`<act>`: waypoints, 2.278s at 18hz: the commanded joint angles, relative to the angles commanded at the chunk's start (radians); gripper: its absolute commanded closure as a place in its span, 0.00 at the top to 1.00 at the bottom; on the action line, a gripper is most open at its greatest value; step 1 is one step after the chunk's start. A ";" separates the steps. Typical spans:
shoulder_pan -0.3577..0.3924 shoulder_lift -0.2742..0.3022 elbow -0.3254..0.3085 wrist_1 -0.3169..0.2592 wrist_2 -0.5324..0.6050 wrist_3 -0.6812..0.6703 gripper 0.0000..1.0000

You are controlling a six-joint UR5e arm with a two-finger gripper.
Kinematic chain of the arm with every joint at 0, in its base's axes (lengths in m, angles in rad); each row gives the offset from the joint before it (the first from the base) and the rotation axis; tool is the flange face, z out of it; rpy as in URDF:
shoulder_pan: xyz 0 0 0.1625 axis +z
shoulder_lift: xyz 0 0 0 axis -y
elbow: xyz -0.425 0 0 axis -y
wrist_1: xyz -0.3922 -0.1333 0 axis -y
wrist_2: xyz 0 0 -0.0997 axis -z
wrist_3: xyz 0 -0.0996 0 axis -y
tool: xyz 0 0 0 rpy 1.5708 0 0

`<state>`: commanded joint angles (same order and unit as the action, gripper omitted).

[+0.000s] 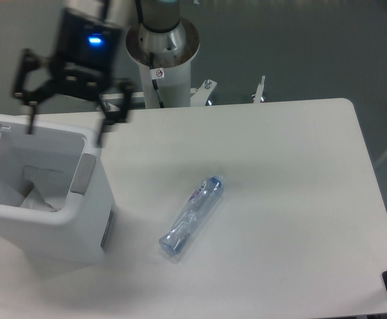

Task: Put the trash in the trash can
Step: 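Open the gripper to drop the wrapper into the bin, then move the open gripper over the clear plastic bottle and lower, then close the gripper around the bottle's middle and lift it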

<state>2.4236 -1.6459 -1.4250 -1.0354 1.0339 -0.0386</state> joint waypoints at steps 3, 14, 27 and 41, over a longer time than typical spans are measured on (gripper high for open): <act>0.040 -0.043 -0.003 -0.003 0.003 0.066 1.00; 0.057 -0.187 -0.118 -0.003 0.182 0.371 1.00; -0.079 -0.385 -0.124 0.000 0.446 0.562 1.00; -0.162 -0.491 -0.106 -0.006 0.551 0.598 1.00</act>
<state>2.2611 -2.1368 -1.5309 -1.0416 1.5846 0.5599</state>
